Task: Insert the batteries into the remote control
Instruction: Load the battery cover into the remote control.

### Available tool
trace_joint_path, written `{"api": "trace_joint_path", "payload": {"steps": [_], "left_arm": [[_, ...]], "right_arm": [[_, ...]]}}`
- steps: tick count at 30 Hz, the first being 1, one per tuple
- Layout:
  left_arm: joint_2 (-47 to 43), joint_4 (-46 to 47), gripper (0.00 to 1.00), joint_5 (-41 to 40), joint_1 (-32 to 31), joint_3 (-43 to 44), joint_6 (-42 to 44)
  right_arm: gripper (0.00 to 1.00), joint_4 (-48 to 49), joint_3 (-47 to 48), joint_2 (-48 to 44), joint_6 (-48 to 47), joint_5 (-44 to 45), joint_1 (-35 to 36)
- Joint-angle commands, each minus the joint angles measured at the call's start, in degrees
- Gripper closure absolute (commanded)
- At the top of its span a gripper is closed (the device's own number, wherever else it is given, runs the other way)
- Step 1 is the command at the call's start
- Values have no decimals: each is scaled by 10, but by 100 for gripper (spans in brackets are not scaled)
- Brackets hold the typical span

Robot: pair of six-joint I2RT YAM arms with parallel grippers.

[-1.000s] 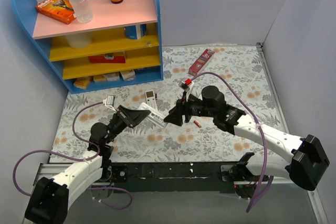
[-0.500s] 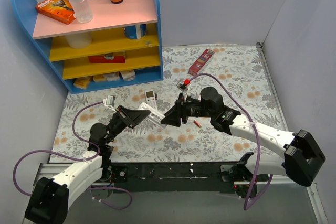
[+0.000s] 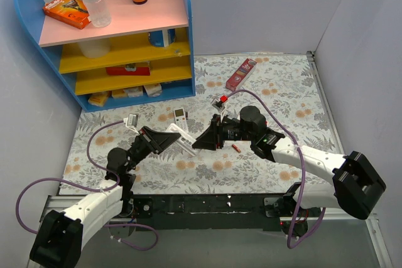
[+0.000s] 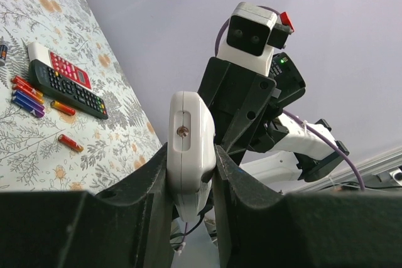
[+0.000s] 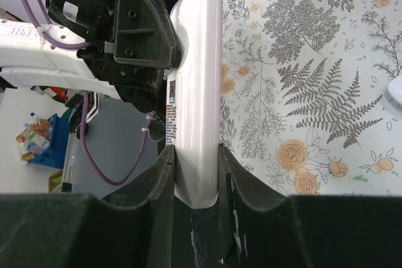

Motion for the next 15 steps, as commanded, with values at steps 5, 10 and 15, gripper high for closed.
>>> {"api": "trace_joint_path", "payload": {"steps": [5,10,15], "left_arm": [[-9,-156,99,-1,-2,30,56],[37,-437,99,-29,-2,161,195],[171,-625,100,-79,-23,293,295]], "right_arm": [[45,-125,38,-28,-127,59,4],[31,-261,66,-79,-206,244,4],[17,-377,72,-111,-194,515,4]]}}
